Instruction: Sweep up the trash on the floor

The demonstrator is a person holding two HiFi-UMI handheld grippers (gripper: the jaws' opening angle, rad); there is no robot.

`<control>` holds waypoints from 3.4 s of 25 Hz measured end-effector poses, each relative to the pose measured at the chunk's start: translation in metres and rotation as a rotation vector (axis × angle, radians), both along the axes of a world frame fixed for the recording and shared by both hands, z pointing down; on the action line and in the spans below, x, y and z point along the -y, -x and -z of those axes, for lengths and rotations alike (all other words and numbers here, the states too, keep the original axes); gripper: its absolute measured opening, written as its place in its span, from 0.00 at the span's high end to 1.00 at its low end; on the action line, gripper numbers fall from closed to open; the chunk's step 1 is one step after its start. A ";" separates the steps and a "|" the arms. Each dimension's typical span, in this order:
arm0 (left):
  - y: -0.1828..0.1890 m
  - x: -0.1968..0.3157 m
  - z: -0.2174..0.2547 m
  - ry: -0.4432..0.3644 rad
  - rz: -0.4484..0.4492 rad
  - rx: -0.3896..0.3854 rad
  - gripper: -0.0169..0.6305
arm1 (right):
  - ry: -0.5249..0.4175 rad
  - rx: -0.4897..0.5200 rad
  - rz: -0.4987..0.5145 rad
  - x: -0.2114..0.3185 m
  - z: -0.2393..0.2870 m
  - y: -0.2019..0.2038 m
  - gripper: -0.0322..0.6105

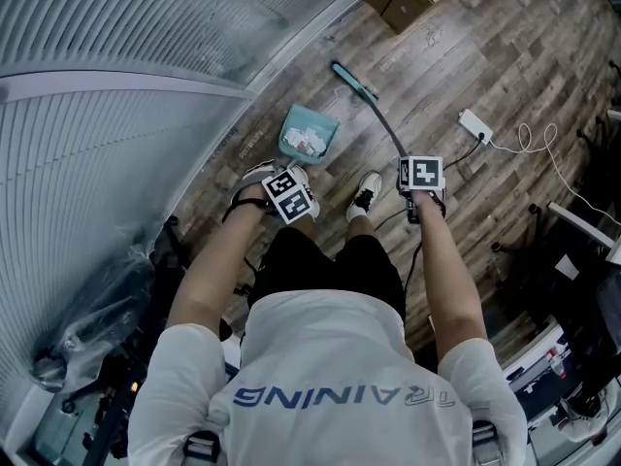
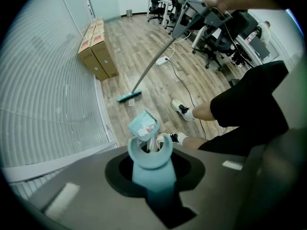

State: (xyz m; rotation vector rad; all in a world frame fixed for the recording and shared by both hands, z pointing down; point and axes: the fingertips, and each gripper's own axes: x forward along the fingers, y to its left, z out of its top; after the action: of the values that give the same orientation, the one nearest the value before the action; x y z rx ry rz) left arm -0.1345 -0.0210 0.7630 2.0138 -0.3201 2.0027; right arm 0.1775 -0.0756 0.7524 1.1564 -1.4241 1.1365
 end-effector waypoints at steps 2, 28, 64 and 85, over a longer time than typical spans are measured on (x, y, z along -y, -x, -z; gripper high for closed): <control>0.000 0.002 0.000 0.001 0.000 0.000 0.84 | 0.021 0.012 0.025 -0.008 -0.008 0.008 0.78; 0.002 0.003 0.000 0.006 -0.003 -0.001 0.84 | 0.118 0.063 0.326 -0.104 0.010 0.103 0.78; -0.048 0.038 0.125 -0.119 0.152 -0.124 0.84 | -0.169 0.085 -0.137 -0.065 0.130 -0.041 0.78; -0.105 0.082 0.238 -0.255 0.180 -0.266 0.84 | -0.363 0.050 -0.233 -0.050 0.226 -0.093 0.78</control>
State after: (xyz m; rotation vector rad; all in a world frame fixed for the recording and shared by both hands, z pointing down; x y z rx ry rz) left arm -0.0296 -0.1030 0.5249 2.2777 -0.6991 1.6314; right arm 0.2708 -0.0256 0.5261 1.5913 -1.6096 1.0967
